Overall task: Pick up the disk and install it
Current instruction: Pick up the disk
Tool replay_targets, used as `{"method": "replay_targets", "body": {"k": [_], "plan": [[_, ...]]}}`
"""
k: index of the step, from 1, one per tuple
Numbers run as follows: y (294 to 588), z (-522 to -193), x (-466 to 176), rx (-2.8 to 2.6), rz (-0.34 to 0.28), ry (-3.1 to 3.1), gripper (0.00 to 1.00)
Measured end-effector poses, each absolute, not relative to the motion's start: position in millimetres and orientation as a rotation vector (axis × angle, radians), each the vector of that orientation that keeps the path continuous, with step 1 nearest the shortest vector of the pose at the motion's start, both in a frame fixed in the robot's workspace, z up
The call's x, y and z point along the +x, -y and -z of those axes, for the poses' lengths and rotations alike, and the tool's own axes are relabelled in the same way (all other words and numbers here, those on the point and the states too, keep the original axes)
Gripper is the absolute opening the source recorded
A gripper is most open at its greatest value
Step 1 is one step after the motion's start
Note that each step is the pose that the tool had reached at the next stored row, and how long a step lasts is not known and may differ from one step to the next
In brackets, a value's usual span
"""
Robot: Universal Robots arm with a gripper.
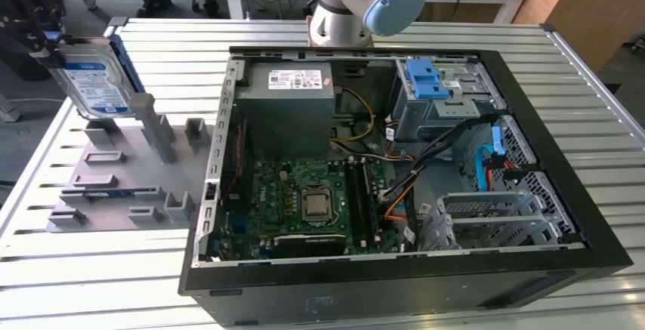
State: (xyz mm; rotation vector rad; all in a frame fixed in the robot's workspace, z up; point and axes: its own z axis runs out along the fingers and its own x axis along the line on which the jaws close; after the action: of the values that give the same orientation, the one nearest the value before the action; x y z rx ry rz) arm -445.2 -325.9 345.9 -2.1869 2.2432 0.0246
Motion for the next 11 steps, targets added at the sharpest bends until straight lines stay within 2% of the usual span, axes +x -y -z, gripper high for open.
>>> {"method": "replay_targets", "body": {"k": [11], "plan": [[325.9, -350.1, -445.2, -2.187, -0.024, -2.243, 0.36]]}}
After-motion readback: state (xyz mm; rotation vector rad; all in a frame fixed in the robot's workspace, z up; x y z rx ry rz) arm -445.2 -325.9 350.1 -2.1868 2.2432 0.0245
